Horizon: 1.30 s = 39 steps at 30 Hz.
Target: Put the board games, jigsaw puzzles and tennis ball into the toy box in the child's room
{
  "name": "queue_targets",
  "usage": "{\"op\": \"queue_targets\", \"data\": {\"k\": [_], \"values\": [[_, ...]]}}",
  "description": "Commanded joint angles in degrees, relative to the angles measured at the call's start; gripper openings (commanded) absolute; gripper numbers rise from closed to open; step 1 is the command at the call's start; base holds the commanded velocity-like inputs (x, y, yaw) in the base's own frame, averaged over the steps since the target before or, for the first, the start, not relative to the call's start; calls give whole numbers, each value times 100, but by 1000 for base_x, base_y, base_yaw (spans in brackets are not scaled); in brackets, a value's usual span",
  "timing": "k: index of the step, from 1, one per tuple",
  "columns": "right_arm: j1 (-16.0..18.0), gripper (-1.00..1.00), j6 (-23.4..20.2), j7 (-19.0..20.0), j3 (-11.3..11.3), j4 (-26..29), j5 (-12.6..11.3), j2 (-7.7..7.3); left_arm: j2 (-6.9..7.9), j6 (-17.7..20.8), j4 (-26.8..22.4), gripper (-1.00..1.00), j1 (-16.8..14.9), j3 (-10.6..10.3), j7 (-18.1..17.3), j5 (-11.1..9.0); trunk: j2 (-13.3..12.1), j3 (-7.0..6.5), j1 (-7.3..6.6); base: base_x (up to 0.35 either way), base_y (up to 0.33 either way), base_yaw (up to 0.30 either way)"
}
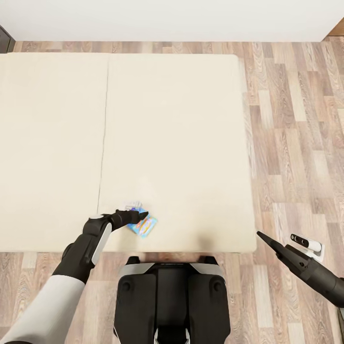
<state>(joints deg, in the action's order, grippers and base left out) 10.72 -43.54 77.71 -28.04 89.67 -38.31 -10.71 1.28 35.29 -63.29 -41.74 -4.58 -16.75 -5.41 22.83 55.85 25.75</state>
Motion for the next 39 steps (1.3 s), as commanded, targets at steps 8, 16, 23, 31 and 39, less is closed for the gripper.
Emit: {"op": "queue_targets", "data": {"k": [8, 16, 23, 31, 39], "values": [[4, 100, -49, 12, 0, -2, -18, -2, 4, 47, -8, 100, -1, -9, 21, -65, 9, 6, 3, 0, -210, 0], [3, 100, -49, 16, 0, -2, -18, -10, 4, 48, -8, 100, -1, -11, 14, -65, 9, 6, 3, 0, -74, 0], [2, 100, -49, 16, 0, -2, -18, -27, 4, 44, -8, 100, -1, -9, 7, -65, 9, 6, 3, 0, -1, 0], [3, 100, -49, 20, 0, -2, -20, -28, 28, 69, -95, 100, -1, 48, -32, -83, 9, 6, 3, 0, 0, 0], [1, 100, -49, 16, 0, -2, -18, -23, 68, 283, -391, 100, -1, 80, -46, -103, 9, 6, 3, 0, 0, 0]]}}
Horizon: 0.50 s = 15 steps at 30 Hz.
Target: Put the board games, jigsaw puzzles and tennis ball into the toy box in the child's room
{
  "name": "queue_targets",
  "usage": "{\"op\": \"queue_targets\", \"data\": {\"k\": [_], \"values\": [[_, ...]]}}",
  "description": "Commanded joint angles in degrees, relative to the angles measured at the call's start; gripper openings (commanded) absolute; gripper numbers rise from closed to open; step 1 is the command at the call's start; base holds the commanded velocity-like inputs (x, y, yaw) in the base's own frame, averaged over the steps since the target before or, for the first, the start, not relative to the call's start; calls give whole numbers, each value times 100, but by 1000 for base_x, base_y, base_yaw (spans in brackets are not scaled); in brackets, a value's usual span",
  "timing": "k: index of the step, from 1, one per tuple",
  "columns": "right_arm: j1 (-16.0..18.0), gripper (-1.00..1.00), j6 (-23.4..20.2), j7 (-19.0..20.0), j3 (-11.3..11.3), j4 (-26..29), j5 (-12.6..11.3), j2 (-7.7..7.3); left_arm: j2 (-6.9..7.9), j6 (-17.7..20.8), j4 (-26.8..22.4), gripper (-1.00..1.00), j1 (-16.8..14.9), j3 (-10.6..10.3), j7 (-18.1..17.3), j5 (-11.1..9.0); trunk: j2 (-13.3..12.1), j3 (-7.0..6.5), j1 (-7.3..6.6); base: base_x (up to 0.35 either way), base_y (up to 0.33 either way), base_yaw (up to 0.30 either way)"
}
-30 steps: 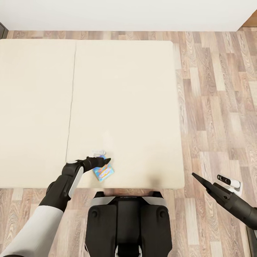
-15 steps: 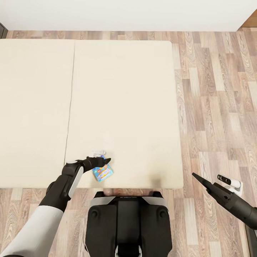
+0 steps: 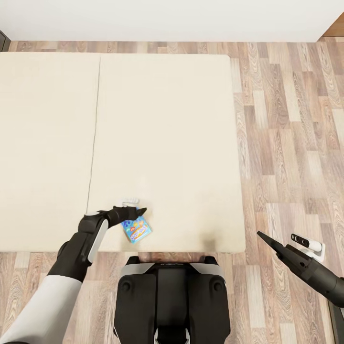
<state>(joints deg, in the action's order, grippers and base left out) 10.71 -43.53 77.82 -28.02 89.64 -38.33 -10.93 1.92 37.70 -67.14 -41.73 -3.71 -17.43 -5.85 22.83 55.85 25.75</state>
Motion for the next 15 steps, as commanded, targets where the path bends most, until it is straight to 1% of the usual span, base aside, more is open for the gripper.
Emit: {"op": "queue_targets", "data": {"k": [1, 2, 6, 8, 11, 15], "values": [[1, 100, -50, 6, -2, 1, -17, 0, 6, 83, -21, 100, 0, 10, 21, -60, 9, 5, 4, 0, 0, 0], [1, 100, -50, 6, -2, 1, -17, 1, 7, 119, -34, 100, 2, 33, 21, -61, 9, 5, 4, 0, 0, 0], [1, 100, -50, 6, -2, 1, -17, -4, 9, 274, -92, 100, 3, 232, 20, -64, 9, 5, 4, 0, 0, 0], [2, 100, -48, 7, -2, 1, -17, -5, 10, 414, -113, 100, 3, 330, 20, -65, 9, 5, 4, 0, 0, 0], [2, 100, -49, 11, -2, 1, -18, -5, 21, 746, -139, 100, 5, 452, 14, -62, 9, 5, 4, 0, 0, 0], [2, 100, -50, 13, -2, 1, -20, -6, 26, 947, -146, 100, 15, 571, 12, -48, 9, 5, 4, 0, 0, 0]]}}
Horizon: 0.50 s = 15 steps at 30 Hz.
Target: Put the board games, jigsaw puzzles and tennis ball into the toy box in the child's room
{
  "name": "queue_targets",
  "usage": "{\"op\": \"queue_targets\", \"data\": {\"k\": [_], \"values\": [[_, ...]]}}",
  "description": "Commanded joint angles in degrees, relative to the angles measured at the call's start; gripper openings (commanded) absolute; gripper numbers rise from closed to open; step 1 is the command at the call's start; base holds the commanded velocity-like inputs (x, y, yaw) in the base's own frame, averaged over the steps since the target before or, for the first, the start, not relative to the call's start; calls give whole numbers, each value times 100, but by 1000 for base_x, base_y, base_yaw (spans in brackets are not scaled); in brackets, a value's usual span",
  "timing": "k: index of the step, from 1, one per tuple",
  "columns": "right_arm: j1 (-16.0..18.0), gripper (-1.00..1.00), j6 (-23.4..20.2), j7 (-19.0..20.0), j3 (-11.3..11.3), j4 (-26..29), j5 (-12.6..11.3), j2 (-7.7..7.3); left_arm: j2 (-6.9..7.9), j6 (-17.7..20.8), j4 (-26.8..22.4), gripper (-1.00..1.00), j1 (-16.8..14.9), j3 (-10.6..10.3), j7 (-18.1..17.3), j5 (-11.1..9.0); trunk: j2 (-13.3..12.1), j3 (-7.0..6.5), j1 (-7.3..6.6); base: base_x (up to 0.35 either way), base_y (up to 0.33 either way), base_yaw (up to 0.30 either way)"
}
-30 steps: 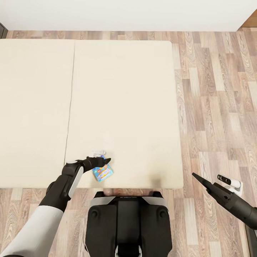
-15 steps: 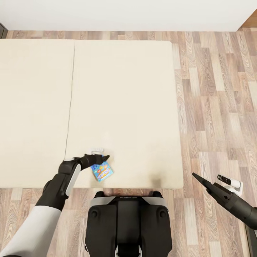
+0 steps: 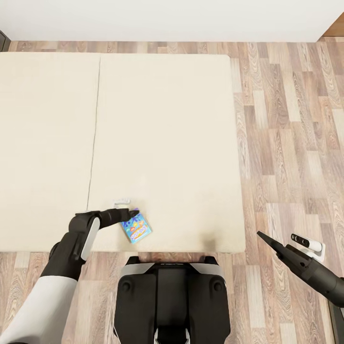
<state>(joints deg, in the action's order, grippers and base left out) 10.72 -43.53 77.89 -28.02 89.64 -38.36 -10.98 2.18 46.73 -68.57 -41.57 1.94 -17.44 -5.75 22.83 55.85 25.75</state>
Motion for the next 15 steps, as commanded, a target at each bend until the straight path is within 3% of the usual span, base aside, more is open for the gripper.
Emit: {"op": "queue_targets", "data": {"k": [1, 15], "values": [[1, 100, -50, 6, -1, 1, -19, -1, 0, 124, -5, 100, 9, 39, 14, -55, 9, 5, 3, 0, 0, 0], [3, 100, -50, 7, -1, 1, -23, -1, 0, 705, -11, 100, 69, 100, 13, -58, 9, 5, 3, 0, 0, 0]]}}
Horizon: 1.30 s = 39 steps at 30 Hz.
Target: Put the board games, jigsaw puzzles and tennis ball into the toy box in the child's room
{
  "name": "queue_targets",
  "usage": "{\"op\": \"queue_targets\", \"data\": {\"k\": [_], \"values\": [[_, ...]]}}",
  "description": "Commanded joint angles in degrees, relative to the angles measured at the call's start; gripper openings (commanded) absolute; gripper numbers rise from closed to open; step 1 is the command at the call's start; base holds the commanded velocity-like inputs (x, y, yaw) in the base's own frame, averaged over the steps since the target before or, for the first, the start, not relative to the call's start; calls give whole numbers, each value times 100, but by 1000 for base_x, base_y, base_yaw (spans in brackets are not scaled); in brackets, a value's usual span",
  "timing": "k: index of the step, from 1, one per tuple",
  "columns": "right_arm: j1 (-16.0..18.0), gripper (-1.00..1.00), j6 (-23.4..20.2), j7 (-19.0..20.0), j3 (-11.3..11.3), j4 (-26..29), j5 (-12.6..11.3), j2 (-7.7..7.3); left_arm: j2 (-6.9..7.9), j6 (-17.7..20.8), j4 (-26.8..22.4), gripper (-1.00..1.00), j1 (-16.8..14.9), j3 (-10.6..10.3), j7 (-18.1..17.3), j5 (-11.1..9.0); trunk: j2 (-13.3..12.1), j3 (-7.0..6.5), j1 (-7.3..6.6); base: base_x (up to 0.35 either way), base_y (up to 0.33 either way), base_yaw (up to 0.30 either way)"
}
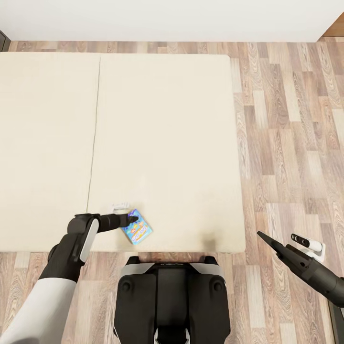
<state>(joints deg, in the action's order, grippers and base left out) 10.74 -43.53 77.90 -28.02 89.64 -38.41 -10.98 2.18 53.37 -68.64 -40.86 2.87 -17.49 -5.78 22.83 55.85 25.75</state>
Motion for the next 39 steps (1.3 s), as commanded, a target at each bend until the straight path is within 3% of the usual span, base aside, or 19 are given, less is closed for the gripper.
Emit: {"op": "queue_targets", "data": {"k": [1, 12, 18, 24, 39], "values": [[2, 100, -50, 6, -1, 1, -17, -1, 1, 64, -8, 100, -2, 10, 18, -55, 9, 5, 3, 0, 0, 0], [0, 100, -50, 6, -1, 1, -16, -1, 7, 139, -93, 100, -1, 29, 26, -41, 9, 5, 3, 0, 0, 0], [-1, 100, -49, 6, -1, 1, -16, -1, 164, 362, -310, 100, -1, 121, 31, -38, 9, 5, 3, 0, 0, 0], [-2, 100, -49, 6, -1, 1, -12, -1, 210, 447, -332, 100, 9, 157, 39, -20, 9, 5, 3, 0, 0, 0], [0, 100, -47, -1, -1, 1, -8, 7, 160, 391, 150, 100, 20, 118, 90, -6, 9, 5, 3, 0, 0, 0]]}}
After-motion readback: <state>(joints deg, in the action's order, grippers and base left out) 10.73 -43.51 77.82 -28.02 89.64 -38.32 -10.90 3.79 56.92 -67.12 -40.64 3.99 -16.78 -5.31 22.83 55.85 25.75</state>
